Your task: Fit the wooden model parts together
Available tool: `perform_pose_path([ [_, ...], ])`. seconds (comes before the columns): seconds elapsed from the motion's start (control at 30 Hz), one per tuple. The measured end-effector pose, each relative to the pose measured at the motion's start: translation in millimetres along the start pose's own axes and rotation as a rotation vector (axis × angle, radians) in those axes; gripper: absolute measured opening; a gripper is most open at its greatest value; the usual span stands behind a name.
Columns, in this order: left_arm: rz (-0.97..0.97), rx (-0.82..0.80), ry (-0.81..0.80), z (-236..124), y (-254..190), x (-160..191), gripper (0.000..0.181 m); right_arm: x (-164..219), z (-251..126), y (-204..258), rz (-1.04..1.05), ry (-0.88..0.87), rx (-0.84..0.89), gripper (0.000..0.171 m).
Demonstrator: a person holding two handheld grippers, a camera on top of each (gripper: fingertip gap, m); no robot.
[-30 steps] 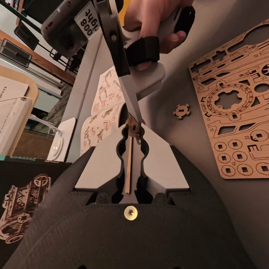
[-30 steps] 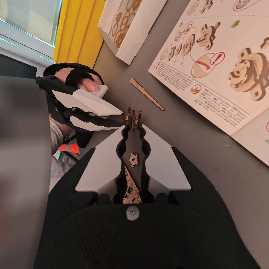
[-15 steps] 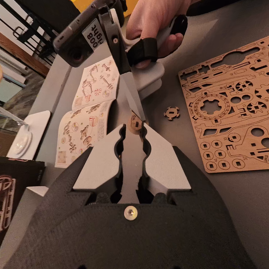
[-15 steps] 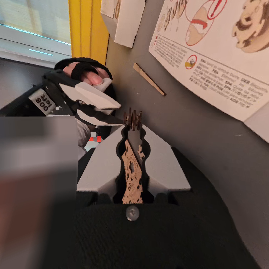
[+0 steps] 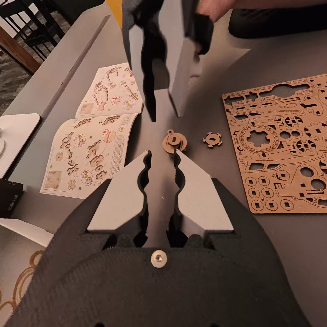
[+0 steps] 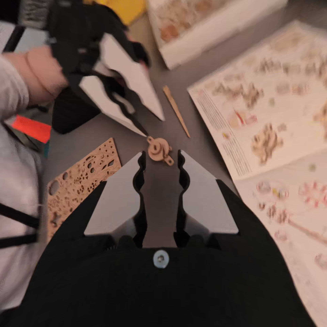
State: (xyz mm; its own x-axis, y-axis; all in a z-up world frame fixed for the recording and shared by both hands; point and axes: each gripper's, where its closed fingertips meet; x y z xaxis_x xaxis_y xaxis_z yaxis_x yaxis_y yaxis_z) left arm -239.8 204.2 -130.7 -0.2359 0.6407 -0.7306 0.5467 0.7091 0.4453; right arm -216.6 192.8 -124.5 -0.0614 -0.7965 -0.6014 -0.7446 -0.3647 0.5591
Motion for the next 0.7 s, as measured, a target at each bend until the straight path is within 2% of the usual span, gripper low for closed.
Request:
perform_pose_path([
  [0.07,0.002,0.001,0.001,1.3,-0.7,0.4,0.026,-2.7,2.5,21.0,-0.237,-0.052,-0.022,0.03],
  [0.17,-0.028,0.021,-0.02,3.4,-4.8,-3.6,0.031,2.8,13.1,15.7,-0.422,-0.043,0.105,0.028],
  [0.43,-0.056,0.017,0.009,11.6,-6.8,-2.3,0.038,5.8,26.0,6.6,-0.47,-0.036,0.144,0.023],
  [0.53,-0.057,0.012,0.026,13.9,-6.2,0.3,0.037,8.4,26.8,5.1,-0.483,-0.029,0.148,0.016],
  [0.7,-0.08,0.046,-0.027,11.2,-9.6,-7.7,0.035,4.7,31.0,10.1,-0.474,-0.053,0.14,0.015],
])
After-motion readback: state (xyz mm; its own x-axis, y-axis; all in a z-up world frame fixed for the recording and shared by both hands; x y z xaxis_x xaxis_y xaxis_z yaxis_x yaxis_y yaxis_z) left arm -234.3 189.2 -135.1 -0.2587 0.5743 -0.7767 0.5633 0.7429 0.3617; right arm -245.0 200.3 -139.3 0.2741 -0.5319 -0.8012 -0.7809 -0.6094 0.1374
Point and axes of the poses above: each gripper's, where its closed fingertips meet, z out along the fingers, x out of its underside, y = z × x across the jaws, and after that the axes turned 14 degrees about z, right-handed
